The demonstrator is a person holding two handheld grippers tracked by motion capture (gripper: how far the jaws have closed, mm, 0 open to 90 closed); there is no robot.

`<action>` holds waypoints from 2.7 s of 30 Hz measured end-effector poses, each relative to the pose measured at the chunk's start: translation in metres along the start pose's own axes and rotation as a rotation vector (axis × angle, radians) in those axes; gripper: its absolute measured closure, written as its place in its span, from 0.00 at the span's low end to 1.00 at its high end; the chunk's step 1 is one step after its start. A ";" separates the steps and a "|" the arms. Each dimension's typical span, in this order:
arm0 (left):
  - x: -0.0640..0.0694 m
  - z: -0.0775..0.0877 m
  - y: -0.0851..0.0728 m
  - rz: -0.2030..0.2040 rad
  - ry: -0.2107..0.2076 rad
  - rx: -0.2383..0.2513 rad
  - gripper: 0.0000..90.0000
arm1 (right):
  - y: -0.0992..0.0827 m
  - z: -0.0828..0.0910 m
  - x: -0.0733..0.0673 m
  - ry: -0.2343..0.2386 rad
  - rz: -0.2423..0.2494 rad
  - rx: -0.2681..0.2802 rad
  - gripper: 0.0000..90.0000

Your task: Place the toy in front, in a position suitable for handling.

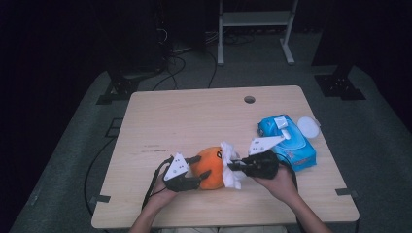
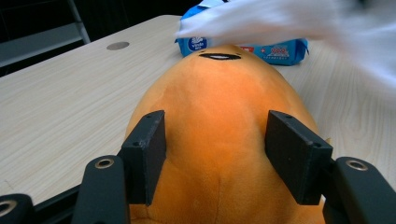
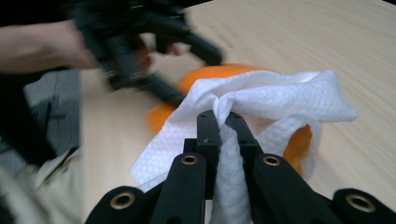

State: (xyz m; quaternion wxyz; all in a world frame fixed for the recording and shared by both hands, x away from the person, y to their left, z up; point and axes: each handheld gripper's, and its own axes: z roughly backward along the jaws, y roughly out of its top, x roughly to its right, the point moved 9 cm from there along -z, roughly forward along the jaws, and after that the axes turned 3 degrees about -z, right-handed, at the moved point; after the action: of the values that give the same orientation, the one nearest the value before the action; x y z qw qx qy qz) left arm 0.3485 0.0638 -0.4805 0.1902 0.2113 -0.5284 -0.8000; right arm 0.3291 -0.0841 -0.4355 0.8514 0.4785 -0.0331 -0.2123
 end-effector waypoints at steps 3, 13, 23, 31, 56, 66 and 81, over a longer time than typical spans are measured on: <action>0.000 -0.001 0.001 -0.001 0.004 0.003 0.43 | -0.001 0.009 -0.024 0.108 -0.021 -0.013 0.95; 0.003 -0.001 0.001 -0.015 -0.004 0.004 0.44 | 0.003 -0.020 0.001 0.011 -0.054 -0.084 0.95; 0.005 -0.002 0.002 -0.034 0.000 -0.005 0.45 | 0.014 -0.035 0.031 -0.260 0.075 -0.037 0.71; 0.006 -0.004 0.002 -0.053 -0.009 -0.014 0.49 | 0.010 -0.043 0.047 -0.176 -0.003 0.009 0.57; -0.002 -0.004 -0.004 -0.011 0.031 -0.057 0.50 | -0.010 -0.034 0.003 -0.193 0.170 -0.026 0.95; -0.004 -0.010 -0.003 -0.027 0.028 -0.043 0.51 | -0.025 -0.016 0.027 -0.266 0.087 -0.017 0.95; -0.003 -0.012 -0.004 -0.043 0.019 -0.040 0.51 | -0.024 -0.017 0.038 -0.280 0.058 0.002 0.95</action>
State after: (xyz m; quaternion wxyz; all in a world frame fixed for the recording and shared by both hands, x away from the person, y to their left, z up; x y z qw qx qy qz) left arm 0.3568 0.0574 -0.4879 0.1820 0.2262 -0.5058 -0.8123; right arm 0.3598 -0.0963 -0.4701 0.8437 0.4439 -0.1658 -0.2521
